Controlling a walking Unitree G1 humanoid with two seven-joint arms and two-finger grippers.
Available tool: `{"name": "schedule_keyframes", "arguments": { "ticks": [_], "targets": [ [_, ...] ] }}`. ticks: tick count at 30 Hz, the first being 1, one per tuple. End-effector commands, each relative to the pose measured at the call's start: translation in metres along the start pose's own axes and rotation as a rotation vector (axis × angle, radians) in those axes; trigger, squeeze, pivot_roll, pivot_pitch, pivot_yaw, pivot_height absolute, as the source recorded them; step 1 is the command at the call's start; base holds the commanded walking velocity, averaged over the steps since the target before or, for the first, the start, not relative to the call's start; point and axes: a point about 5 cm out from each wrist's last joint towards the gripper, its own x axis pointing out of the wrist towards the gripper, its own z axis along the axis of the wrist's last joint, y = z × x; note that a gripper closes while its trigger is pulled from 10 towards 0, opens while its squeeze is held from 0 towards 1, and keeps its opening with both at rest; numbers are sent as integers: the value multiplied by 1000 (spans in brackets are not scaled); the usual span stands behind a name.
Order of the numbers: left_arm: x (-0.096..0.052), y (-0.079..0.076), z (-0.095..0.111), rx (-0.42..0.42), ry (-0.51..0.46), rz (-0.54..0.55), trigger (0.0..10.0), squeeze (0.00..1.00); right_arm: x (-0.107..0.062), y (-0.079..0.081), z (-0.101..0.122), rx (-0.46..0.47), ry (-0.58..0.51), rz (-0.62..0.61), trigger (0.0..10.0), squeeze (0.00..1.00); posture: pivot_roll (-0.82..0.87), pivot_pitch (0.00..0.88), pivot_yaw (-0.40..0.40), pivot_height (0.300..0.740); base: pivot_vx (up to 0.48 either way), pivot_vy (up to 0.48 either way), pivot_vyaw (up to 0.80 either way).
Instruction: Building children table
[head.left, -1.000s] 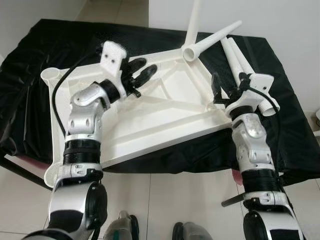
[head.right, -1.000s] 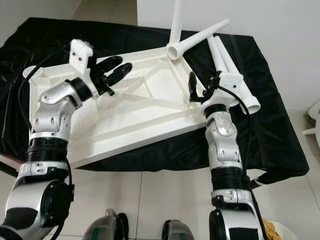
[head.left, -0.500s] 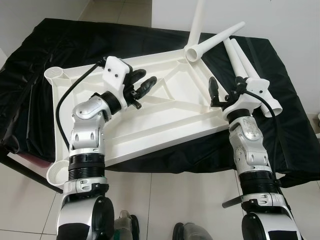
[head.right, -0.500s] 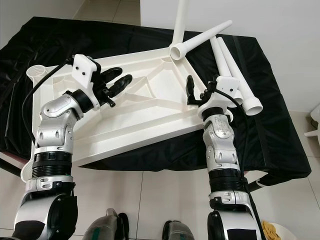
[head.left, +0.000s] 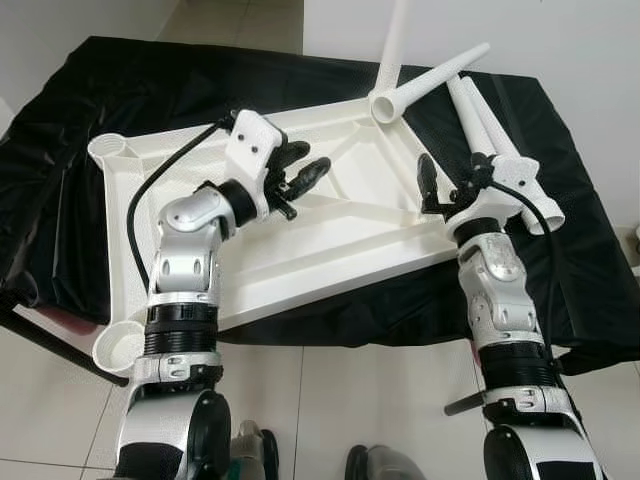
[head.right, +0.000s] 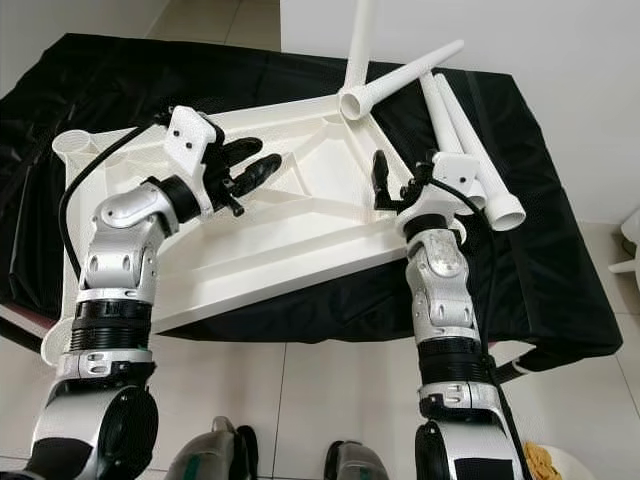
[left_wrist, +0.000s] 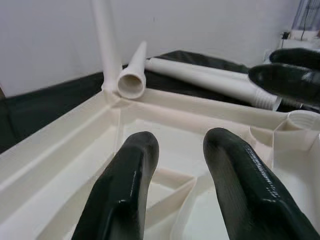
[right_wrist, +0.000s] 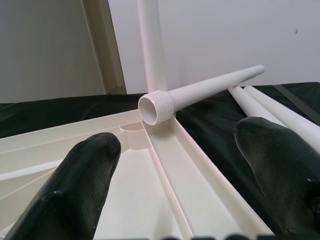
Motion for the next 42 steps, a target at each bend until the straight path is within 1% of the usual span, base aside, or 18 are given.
{"name": "schedule_keyframes", "arguments": {
  "ticks": [1,2,3,4,5,8,11,19,24,25,26,27,28,30,32,36,41,42],
  "targets": [
    [1,14,-10,-51,72,223,10000,0,-1,-2,1,-8,-5,-13,10000,0,8,89,21,740,0,0,0],
    [0,21,-14,-70,111,262,10000,0,-1,-3,2,-9,-9,-20,10000,0,3,87,26,740,0,0,0],
    [0,21,-14,-70,111,262,10000,0,-1,-3,2,-9,-9,-20,10000,0,3,87,26,740,0,0,0],
    [-1,28,-17,-80,139,299,10000,0,-1,-5,2,-8,-13,-28,10000,0,3,85,28,740,0,0,0],
    [-1,28,-17,-80,139,299,10000,0,-1,-5,2,-8,-13,-28,10000,0,3,85,28,740,0,0,0],
    [-4,38,-18,-94,159,368,10000,0,-1,-6,3,-9,-18,-40,10000,0,1,82,33,740,0,0,0],
    [-4,41,-15,-116,154,391,10000,0,-2,-7,3,-6,-19,-48,10000,0,2,79,35,740,0,0,0],
    [-5,43,-13,-120,152,411,10000,0,-2,-7,3,-4,-21,-54,10000,0,3,79,36,740,0,0,0],
    [-10,46,-10,-76,103,553,10000,0,-3,-7,0,-4,-15,-57,10000,0,7,76,30,740,0,0,0],
    [-10,46,-10,-76,103,553,10000,0,-3,-7,0,-4,-15,-57,10000,0,7,76,30,740,0,0,0],
    [-11,46,-7,-75,70,583,10000,0,-4,-7,0,-4,-13,-59,10000,0,6,76,28,740,0,0,0],
    [-11,46,-7,-75,70,583,10000,0,-4,-7,0,-4,-13,-59,10000,0,6,76,28,740,0,0,0],
    [-11,44,-6,-99,42,596,10000,0,-4,-7,-1,-2,-12,-60,10000,0,7,79,29,740,0,0,0],
    [-13,39,-3,-107,-10,618,10000,0,-5,-6,-2,-1,-9,-62,10000,0,8,80,26,740,0,0,0],
    [-14,38,-2,-105,-22,623,10000,0,-6,-5,-3,0,-8,-61,10000,0,8,80,26,740,0,0,0],
    [-19,35,1,-136,-94,646,10000,0,-10,-1,-6,-22,-4,-47,10000,0,0,76,35,740,0,0,0],
    [-21,34,1,-135,-102,647,10000,0,-11,0,-6,-26,-4,-46,10000,0,0,76,35,740,0,0,0],
    [-22,32,-1,-115,-96,644,10000,0,-11,0,-5,-37,-10,-46,10000,0,-20,67,51,740,0,0,0]
  ]
}}
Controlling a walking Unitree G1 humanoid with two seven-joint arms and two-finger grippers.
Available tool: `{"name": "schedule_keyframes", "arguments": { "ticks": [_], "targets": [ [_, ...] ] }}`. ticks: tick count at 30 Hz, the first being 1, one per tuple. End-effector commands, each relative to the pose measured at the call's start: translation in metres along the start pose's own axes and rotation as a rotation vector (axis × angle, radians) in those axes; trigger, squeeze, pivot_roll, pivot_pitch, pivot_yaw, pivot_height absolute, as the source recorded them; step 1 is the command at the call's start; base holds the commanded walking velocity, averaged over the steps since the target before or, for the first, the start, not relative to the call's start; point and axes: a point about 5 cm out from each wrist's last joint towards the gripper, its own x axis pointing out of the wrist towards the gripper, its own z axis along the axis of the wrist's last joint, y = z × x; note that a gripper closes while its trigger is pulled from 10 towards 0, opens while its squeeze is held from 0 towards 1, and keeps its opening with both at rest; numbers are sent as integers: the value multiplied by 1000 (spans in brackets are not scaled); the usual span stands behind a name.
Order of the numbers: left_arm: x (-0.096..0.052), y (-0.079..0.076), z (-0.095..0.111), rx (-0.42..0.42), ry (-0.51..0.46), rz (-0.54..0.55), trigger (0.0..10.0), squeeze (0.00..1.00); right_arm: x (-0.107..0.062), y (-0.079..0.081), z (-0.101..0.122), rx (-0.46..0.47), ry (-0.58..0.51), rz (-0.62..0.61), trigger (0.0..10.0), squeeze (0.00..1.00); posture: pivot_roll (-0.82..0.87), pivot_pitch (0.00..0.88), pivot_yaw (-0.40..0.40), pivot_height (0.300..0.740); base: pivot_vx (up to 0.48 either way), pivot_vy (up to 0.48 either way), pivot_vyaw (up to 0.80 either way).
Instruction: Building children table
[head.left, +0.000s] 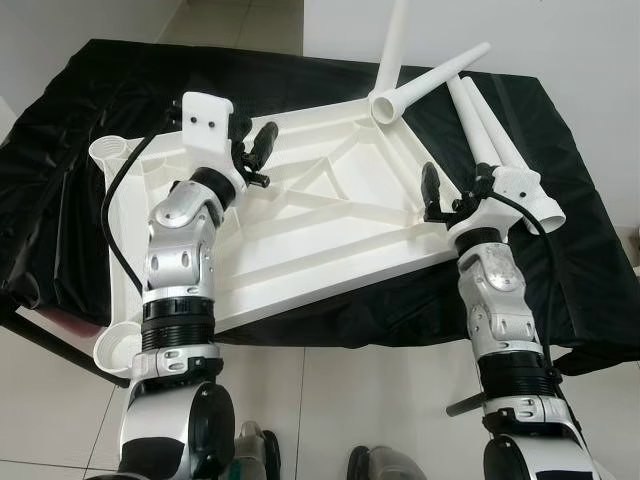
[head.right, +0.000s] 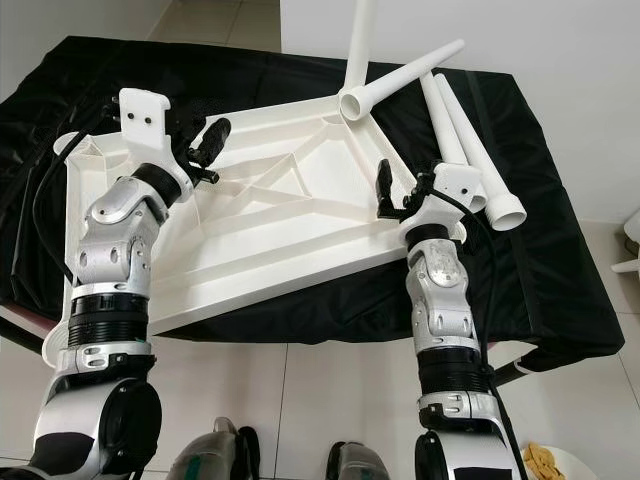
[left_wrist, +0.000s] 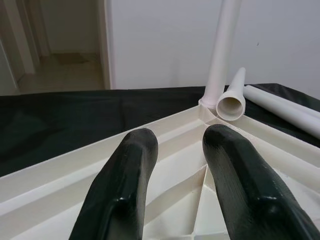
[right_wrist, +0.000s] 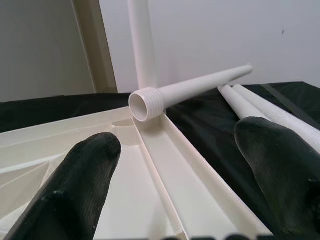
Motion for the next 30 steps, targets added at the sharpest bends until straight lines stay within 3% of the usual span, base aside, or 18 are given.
{"name": "schedule_keyframes", "arguments": {
  "ticks": [1,11,16,23,30],
  "targets": [
    [-3,11,0,4,-8,227,10000,0,-3,1,-1,-5,-2,1,10000,0,-20,67,51,740,0,0,0],
    [-6,20,-3,117,31,214,10000,0,-2,-10,3,-33,-9,-21,10000,0,-36,71,44,740,0,0,0],
    [-8,26,-1,112,32,217,10000,0,-4,-11,2,-39,-6,-20,10000,0,-34,72,44,740,0,0,0],
    [-21,45,8,208,30,268,10000,0,-5,-8,1,-37,0,-16,10000,0,-29,67,47,740,0,0,0],
    [-22,51,17,183,-16,303,10000,0,-5,-7,-1,-35,7,-9,10000,0,-23,61,43,740,0,0,0]
  ]
}}
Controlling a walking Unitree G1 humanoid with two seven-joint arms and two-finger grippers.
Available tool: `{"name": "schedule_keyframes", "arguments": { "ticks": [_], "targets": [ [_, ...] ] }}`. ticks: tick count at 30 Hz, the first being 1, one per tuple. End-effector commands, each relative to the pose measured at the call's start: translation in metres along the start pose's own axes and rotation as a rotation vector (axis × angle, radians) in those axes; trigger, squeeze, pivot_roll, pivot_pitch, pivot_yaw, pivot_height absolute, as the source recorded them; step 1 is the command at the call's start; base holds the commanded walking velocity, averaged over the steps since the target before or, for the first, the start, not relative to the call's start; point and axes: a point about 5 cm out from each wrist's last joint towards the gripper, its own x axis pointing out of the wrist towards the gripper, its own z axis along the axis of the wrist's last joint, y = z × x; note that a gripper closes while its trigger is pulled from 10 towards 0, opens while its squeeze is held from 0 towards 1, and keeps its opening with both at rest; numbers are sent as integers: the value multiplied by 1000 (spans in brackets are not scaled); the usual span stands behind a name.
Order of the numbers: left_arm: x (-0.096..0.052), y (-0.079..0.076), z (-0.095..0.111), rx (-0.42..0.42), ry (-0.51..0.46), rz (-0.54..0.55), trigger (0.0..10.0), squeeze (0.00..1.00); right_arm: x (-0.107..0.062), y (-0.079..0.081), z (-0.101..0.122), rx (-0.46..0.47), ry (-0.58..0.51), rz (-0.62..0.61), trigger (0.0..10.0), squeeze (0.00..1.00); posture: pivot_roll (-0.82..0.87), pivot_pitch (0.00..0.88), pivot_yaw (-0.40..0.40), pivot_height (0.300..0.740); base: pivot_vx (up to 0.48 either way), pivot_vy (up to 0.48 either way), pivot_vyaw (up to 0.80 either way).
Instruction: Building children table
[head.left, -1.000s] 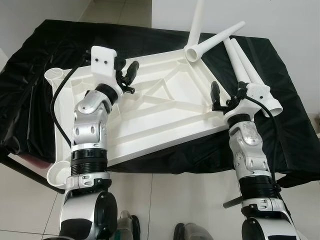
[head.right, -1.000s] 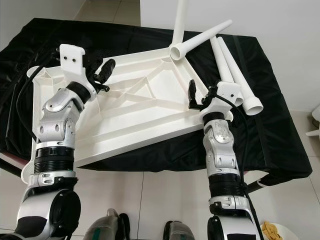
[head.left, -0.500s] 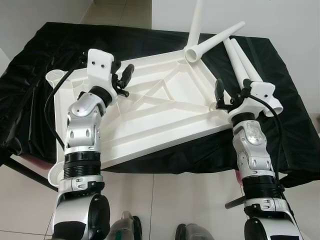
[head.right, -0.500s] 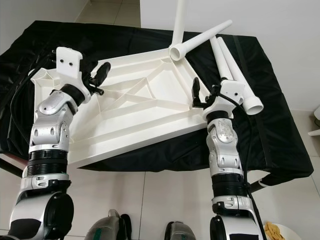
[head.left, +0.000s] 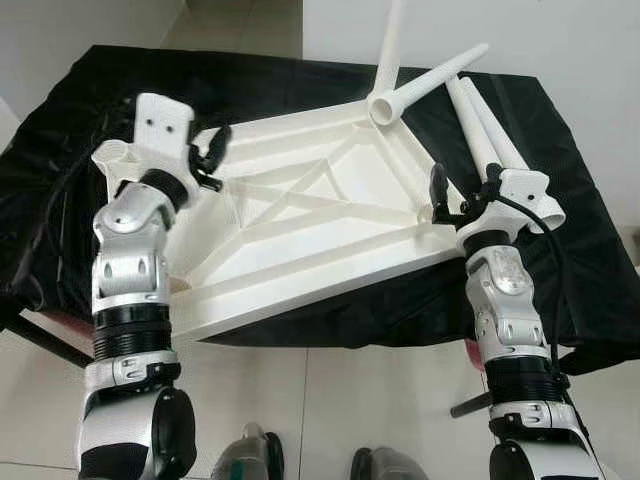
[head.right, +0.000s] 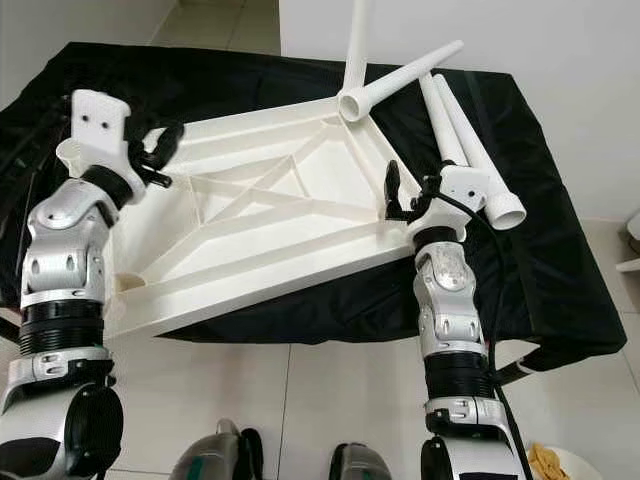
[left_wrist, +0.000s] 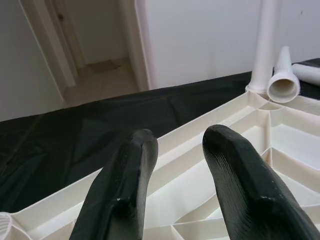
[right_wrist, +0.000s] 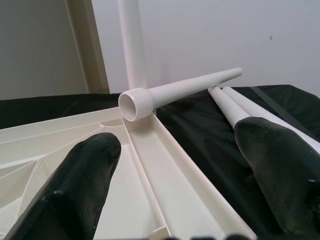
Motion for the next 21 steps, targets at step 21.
{"name": "schedule_keyframes", "arguments": {
  "ticks": [21],
  "targets": [
    [-7,-26,-13,-149,77,22,10000,0,-4,-1,-2,-5,11,-3,10000,0,-12,81,38,740,0,0,0]
  ]
}}
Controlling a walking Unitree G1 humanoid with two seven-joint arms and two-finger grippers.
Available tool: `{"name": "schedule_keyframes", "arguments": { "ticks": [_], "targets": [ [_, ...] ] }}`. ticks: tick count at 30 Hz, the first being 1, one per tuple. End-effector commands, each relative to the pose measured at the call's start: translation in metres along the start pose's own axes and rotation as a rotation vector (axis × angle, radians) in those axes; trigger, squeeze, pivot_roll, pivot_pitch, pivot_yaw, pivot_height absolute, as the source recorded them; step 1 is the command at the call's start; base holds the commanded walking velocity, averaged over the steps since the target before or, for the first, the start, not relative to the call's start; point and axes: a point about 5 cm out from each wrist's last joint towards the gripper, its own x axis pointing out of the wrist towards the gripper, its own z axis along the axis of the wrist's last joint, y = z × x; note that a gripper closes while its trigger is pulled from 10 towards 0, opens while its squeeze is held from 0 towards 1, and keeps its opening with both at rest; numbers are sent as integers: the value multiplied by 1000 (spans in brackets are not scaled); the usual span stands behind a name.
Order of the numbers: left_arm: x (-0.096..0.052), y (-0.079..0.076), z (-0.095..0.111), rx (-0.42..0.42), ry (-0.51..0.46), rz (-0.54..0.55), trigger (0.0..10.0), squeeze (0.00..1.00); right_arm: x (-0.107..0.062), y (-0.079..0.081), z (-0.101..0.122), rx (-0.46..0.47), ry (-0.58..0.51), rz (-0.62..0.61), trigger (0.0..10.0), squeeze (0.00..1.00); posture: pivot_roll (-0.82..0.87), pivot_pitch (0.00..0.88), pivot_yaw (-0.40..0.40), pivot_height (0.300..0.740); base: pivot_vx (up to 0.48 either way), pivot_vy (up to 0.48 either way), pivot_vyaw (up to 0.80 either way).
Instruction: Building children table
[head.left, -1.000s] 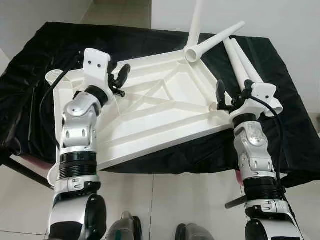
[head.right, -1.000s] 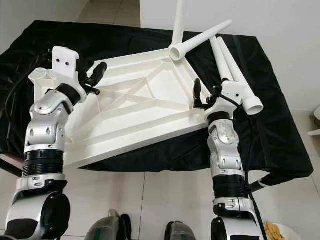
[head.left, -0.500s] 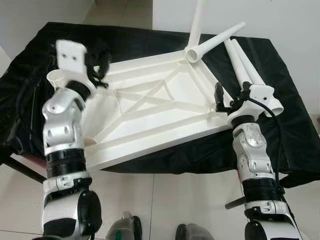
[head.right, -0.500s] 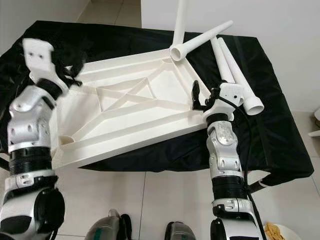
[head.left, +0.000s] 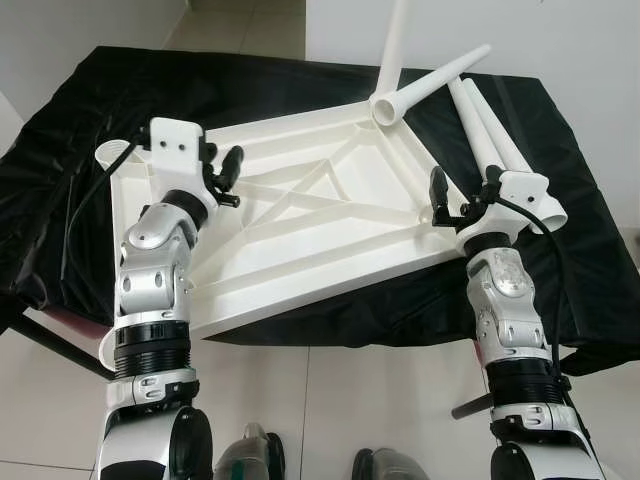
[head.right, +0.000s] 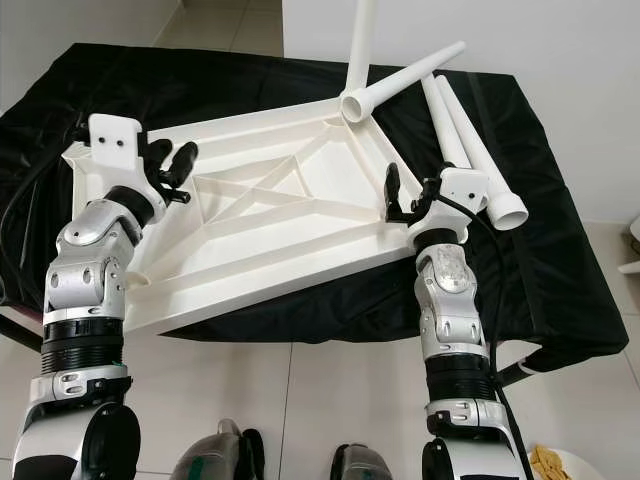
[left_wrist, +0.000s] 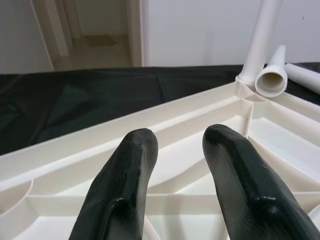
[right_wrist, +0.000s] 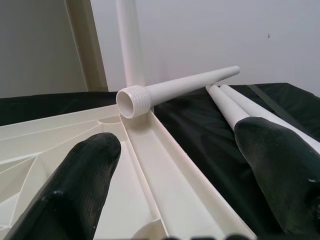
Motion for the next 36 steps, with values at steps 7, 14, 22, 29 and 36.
{"name": "schedule_keyframes", "arguments": {
  "ticks": [7,14,22,29,36],
  "targets": [
    [-4,-8,0,-13,3,-15,10000,0,3,4,5,0,-13,12,10000,0,-5,88,27,740,0,0,0],
    [-6,-9,2,-12,-5,-4,10000,0,5,4,5,-3,-14,21,10000,0,5,94,18,740,0,0,0],
    [-7,-9,3,-12,-10,4,10000,0,7,7,5,-5,-13,34,10000,0,10,90,8,740,0,0,0],
    [-7,-10,4,-15,-17,10,10000,0,9,7,6,-5,-15,38,10000,0,11,86,1,740,0,0,0],
    [-7,-8,7,-14,-32,20,10000,0,12,7,7,-5,-17,44,10000,0,18,79,-8,740,256,0,0]
  ]
}}
